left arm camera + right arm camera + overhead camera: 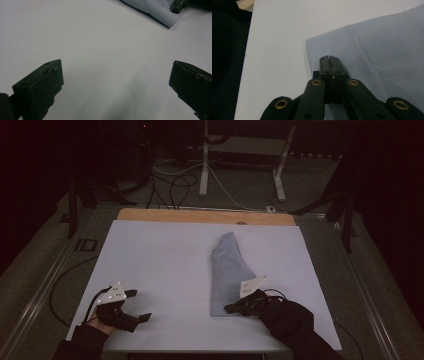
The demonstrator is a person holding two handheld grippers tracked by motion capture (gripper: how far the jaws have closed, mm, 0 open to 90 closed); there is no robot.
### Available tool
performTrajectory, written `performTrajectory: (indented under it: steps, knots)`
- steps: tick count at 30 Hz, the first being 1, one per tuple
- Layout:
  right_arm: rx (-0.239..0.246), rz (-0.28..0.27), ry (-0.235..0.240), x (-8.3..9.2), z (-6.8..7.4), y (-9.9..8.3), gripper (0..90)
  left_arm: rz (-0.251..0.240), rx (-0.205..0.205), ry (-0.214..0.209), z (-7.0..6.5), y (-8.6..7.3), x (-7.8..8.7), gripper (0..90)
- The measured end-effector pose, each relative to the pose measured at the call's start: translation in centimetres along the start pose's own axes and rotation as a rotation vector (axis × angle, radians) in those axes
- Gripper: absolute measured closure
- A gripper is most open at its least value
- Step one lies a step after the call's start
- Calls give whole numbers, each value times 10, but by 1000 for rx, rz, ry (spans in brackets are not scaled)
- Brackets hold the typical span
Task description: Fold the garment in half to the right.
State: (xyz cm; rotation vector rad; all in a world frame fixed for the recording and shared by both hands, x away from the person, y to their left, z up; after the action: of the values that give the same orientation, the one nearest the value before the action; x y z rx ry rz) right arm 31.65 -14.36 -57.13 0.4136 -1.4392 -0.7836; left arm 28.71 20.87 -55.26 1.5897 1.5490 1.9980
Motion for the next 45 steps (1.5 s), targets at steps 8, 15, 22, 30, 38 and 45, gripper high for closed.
performTrajectory:
  steps: [8,15,22,30,38,45]
  knots:
    - [-8,-34,-26,7,-3,11,856,2,3,8,0,0,1,5]
    - [-52,-96,-44,18,-6,18,561,-3,-7,-5,-2,2,2,5]
    - [-83,-141,-51,24,-9,25,135,3,-13,-9,-3,2,2,5]
    - [-114,-180,-138,34,-18,29,85,-11,-9,-9,-2,2,5,5]
    - [-101,-190,-223,50,-23,25,85,-15,-6,-6,0,1,7,5]
    - [-140,-201,-281,60,-30,9,85,-13,-4,-2,2,0,6,5]
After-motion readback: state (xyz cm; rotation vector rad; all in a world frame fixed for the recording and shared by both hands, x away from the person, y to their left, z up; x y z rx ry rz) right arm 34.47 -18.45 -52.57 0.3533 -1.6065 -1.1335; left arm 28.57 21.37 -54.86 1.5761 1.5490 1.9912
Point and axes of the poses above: each handheld gripper's, and its own axes: x roughly backward along the jaws, y roughly out of its top, z roughly to its left, the point moved 6 cm from there along -x, roughly forward along the jaws, and after that the axes turned 4 degrees about z, right-handed, at the moved point
